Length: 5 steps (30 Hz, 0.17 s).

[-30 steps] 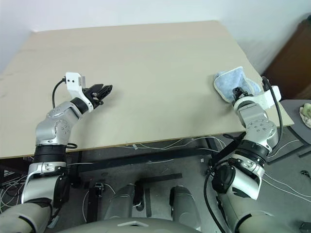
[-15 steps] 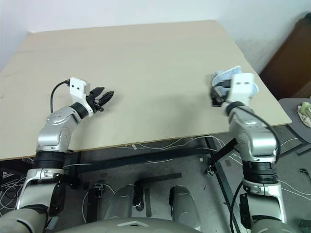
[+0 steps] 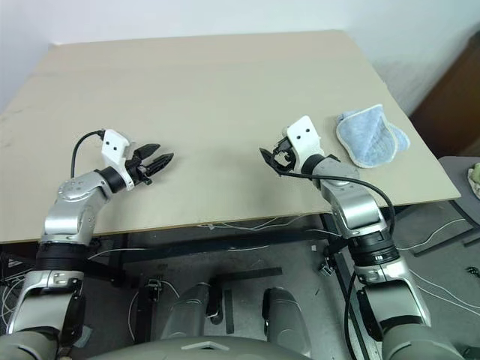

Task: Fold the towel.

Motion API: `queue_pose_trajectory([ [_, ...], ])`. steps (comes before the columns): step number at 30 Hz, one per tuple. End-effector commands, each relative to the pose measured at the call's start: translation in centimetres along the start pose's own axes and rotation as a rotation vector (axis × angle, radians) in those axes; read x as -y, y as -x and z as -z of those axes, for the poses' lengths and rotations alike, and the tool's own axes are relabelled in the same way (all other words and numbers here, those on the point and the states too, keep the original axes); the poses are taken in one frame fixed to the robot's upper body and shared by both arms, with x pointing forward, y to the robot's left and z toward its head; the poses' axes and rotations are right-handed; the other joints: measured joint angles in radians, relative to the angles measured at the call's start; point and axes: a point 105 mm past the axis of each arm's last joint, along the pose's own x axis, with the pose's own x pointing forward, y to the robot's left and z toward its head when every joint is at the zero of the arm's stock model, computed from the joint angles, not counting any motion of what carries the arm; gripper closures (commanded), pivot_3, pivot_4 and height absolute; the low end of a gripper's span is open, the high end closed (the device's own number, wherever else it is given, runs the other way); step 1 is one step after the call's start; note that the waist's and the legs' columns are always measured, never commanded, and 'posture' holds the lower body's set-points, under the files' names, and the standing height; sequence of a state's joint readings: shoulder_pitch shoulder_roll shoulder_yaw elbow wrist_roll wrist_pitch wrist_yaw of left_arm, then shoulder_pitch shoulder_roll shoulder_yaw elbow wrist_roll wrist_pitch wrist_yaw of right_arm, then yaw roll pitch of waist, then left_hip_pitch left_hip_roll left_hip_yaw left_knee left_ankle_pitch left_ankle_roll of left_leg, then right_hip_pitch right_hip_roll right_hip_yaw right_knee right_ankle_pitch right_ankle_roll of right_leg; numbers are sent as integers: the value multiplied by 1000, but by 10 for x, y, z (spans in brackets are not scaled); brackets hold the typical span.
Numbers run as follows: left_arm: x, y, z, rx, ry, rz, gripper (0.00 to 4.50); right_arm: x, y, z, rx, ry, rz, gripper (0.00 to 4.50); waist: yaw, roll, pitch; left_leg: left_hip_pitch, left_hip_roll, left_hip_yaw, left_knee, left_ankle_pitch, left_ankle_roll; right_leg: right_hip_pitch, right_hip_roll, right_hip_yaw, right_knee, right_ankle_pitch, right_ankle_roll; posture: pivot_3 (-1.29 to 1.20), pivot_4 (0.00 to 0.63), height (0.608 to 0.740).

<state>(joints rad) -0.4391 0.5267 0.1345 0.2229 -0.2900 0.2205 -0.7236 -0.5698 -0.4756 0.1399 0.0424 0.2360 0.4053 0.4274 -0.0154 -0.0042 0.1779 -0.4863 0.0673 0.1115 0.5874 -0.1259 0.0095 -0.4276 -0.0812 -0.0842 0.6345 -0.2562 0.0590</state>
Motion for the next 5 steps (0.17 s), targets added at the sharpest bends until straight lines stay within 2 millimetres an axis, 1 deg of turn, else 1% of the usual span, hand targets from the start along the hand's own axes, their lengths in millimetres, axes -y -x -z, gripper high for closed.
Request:
queue_pose_trajectory([
  [1, 5, 8, -11, 47, -14, -17, 2016, 13, 1, -13, 66, -10, 29, 24, 3, 0, 0, 0, 0, 0, 0, 0, 0, 0, 0, 0, 0, 0, 0, 0, 150, 728],
  [3, 11, 15, -6, 28, -14, -26, 2016, 16, 0, -6, 50, -36, 51, 24, 2, 0, 0, 0, 0, 0, 2, -1, 1, 1, 0, 0, 0, 0, 1, 0, 150, 728],
  [5, 12, 20, -7, 26, -2, -31, 2016, 16, -2, -5, 47, -45, 57, 24, 1, 0, 0, 0, 0, 1, 3, -1, 2, 1, 0, 0, 0, 1, 2, 0, 150, 728],
])
